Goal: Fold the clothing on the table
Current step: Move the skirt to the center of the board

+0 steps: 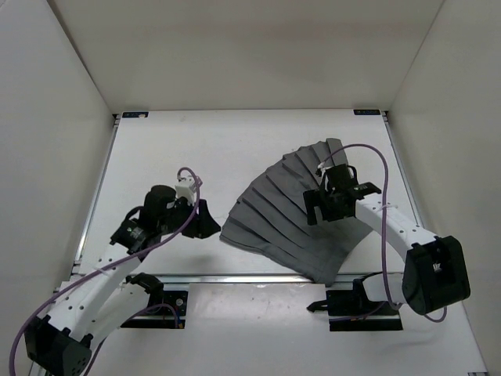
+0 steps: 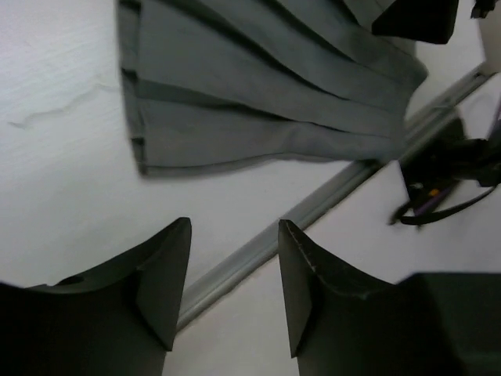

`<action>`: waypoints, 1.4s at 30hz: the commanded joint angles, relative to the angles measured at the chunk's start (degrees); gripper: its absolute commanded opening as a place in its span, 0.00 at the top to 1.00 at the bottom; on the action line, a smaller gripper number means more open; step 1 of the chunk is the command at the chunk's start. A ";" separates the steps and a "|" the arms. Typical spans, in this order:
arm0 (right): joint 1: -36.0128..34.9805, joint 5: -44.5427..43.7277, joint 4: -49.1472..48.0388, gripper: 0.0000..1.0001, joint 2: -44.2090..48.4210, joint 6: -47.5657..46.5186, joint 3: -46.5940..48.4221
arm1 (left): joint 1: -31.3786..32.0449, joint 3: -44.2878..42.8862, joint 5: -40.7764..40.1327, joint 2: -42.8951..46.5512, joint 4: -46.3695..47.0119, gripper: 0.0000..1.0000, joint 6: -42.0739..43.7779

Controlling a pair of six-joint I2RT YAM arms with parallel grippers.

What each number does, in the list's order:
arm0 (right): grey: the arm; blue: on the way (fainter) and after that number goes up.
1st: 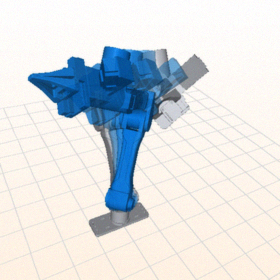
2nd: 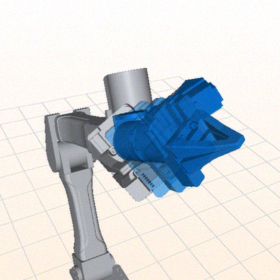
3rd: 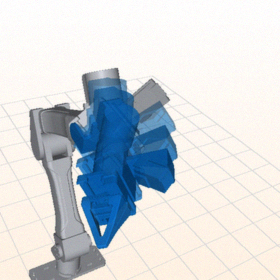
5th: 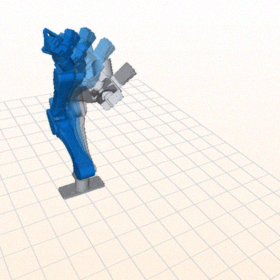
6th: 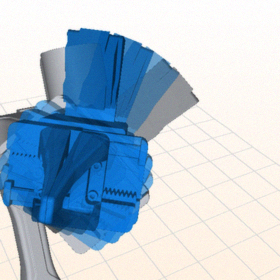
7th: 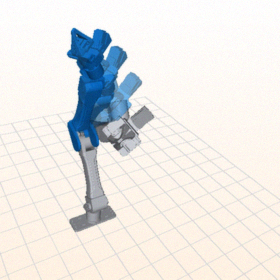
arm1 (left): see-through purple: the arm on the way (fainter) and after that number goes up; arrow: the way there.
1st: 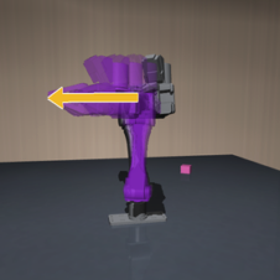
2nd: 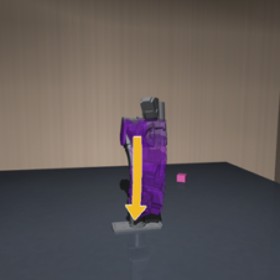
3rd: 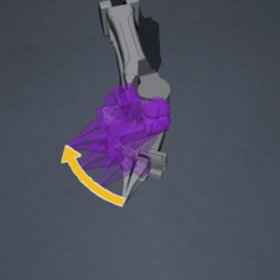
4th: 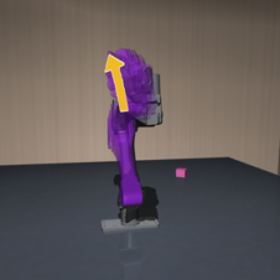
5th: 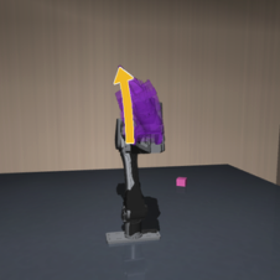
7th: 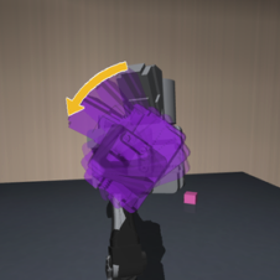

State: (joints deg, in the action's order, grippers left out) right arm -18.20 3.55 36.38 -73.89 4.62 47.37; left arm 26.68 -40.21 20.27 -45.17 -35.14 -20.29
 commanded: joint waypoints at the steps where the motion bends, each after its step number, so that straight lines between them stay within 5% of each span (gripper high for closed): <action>1: 0.61 1.20 -1.84 0.04 4.18 1.71 -1.06 | 1.01 9.25 7.06 2.19 21.37 0.44 -17.89; 6: 0.70 -0.82 -1.93 0.04 5.51 0.92 -0.79 | 4.08 16.29 -0.57 -2.28 23.46 0.45 -28.21; 10: 3.07 1.36 -4.29 0.04 8.84 0.04 -2.55 | 4.35 17.97 -5.92 -4.22 21.43 0.36 -31.99; 13: 3.51 3.82 -6.40 0.03 10.51 -0.14 -3.25 | 4.53 16.57 -10.06 -6.94 19.50 0.40 -33.58; 23: 5.54 9.18 -10.10 0.01 17.27 -0.58 -5.45 | 8.21 13.23 -16.92 -21.44 19.84 0.29 -37.80; 30: 6.33 9.02 -11.15 0.01 19.22 -0.49 -6.51 | 7.16 10.51 -20.10 -29.17 23.97 0.34 -39.56; 33: 8.52 9.81 -11.86 0.00 19.83 -0.22 -6.86 | 6.29 9.80 -18.78 -33.13 28.88 0.60 -38.77; 34: 8.79 10.16 -11.86 0.01 19.49 -0.32 -7.21 | 5.33 9.36 -18.52 -33.84 29.85 0.85 -38.16; 35: 9.23 10.33 -11.95 0.01 19.14 -0.14 -7.12 | 4.53 8.31 -19.04 -34.54 30.21 1.00 -36.41; 39: 9.84 10.78 -12.04 0.01 17.20 0.21 -7.56 | -3.81 1.29 -22.10 -35.08 23.55 1.00 -25.45; 42: 9.50 10.52 -11.68 0.01 16.23 0.21 -7.64 | -16.44 -4.07 -22.39 -36.29 21.69 1.00 -18.58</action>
State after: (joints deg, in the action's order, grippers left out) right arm -8.82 13.72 26.55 -56.95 4.71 40.05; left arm 20.10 -38.35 1.54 -81.54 -11.14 -48.75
